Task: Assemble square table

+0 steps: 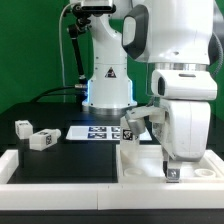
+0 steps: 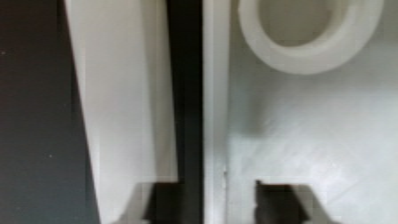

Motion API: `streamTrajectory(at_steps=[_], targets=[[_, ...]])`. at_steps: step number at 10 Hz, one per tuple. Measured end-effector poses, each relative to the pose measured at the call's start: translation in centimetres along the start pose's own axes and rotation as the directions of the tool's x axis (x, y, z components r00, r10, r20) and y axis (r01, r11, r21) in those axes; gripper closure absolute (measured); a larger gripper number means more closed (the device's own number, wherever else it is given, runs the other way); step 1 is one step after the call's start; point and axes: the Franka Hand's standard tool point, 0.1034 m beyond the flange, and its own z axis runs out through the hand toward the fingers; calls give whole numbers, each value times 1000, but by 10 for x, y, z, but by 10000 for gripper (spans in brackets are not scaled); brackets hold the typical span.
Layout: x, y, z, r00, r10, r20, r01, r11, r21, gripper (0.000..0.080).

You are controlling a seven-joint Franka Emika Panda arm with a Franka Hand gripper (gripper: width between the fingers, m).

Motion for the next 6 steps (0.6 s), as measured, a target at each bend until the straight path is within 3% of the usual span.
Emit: streamTrajectory(at_steps=[1,2,3,4,6], targets=[[0,0,0,1000,0,0,0,1000,0,371],[0,0,0,1000,0,0,0,1000,0,371],[0,0,0,1000,0,0,0,1000,0,239],[0,0,0,1000,0,0,0,1000,0,168],[0,0,0,1000,0,0,0,1000,0,155]])
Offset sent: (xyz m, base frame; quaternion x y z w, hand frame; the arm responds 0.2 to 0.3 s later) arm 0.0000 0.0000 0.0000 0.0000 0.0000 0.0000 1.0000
